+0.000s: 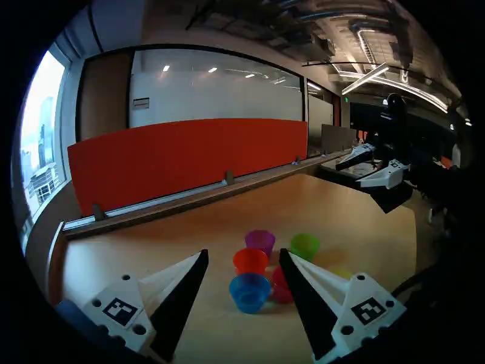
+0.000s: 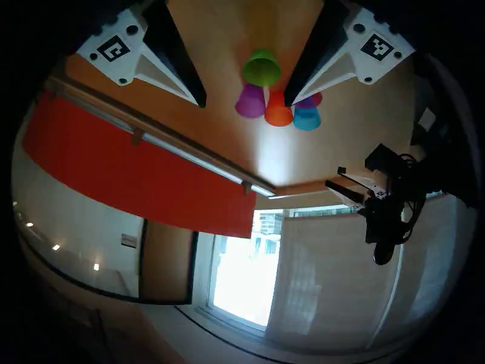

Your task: Pour water

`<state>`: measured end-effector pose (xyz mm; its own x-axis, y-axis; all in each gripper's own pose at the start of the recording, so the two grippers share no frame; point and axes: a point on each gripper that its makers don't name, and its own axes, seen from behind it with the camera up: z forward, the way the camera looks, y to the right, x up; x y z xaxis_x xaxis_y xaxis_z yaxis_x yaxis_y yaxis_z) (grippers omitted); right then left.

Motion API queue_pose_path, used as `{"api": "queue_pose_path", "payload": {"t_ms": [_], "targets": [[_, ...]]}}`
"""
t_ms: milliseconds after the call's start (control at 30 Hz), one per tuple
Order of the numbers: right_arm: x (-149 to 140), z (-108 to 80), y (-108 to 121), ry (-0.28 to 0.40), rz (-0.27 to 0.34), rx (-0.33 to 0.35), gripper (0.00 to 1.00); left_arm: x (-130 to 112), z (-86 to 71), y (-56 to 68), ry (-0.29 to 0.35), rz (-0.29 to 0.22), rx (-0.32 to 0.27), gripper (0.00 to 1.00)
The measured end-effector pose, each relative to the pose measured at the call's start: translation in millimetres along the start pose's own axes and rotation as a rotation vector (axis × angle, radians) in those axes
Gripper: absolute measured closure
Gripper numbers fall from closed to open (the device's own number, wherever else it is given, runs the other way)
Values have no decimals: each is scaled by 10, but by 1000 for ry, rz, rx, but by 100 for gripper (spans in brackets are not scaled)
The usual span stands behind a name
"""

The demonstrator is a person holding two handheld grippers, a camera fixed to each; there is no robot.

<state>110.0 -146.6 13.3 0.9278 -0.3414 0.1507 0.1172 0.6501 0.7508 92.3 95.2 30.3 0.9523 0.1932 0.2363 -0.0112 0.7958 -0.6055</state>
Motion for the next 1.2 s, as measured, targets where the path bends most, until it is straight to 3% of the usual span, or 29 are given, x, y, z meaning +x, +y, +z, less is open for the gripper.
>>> {"api": "queue_pose_path", "payload": {"t_ms": [467,1200], "targets": [[-220,175,-63,-57,-11,32,0,-241,108,-35,-58,8,-19,14],[-639,498,-121,-137,-13,66,0,-792,381,47,-195,65,-67,14]]}}
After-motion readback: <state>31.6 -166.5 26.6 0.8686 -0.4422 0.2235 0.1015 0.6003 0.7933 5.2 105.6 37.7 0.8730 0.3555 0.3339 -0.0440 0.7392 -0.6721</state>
